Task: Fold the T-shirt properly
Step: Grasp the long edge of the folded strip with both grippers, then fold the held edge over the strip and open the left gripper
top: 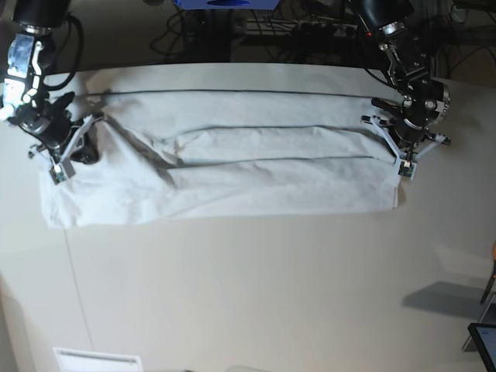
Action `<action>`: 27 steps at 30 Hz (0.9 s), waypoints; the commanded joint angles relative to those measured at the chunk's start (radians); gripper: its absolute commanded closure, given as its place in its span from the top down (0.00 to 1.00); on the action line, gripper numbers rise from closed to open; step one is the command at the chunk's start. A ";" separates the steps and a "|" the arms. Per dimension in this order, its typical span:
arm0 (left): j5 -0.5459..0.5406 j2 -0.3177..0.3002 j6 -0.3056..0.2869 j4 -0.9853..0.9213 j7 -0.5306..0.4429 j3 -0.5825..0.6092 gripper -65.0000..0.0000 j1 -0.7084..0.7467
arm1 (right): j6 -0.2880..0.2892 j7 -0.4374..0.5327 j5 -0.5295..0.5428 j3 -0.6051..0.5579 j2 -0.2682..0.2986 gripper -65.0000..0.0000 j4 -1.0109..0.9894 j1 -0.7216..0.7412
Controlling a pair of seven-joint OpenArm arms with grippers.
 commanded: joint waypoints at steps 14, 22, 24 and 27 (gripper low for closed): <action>-0.004 -0.061 0.010 -0.013 -0.003 0.002 0.00 -0.082 | -0.001 -0.036 -0.108 0.053 -0.011 0.00 -0.006 0.006; -0.004 -0.101 0.014 -0.101 -0.003 0.061 0.00 -0.115 | -0.001 -0.036 -0.108 0.053 -0.019 0.00 -0.011 -0.003; -0.004 -0.103 0.046 -0.129 -0.003 0.080 0.00 -0.121 | -0.001 -0.036 -0.108 0.053 -0.021 0.00 -0.009 -0.008; -0.004 -0.103 0.057 -0.155 -0.005 0.103 0.00 -0.125 | -0.025 -0.034 -0.108 0.055 -0.021 0.00 -0.011 -0.009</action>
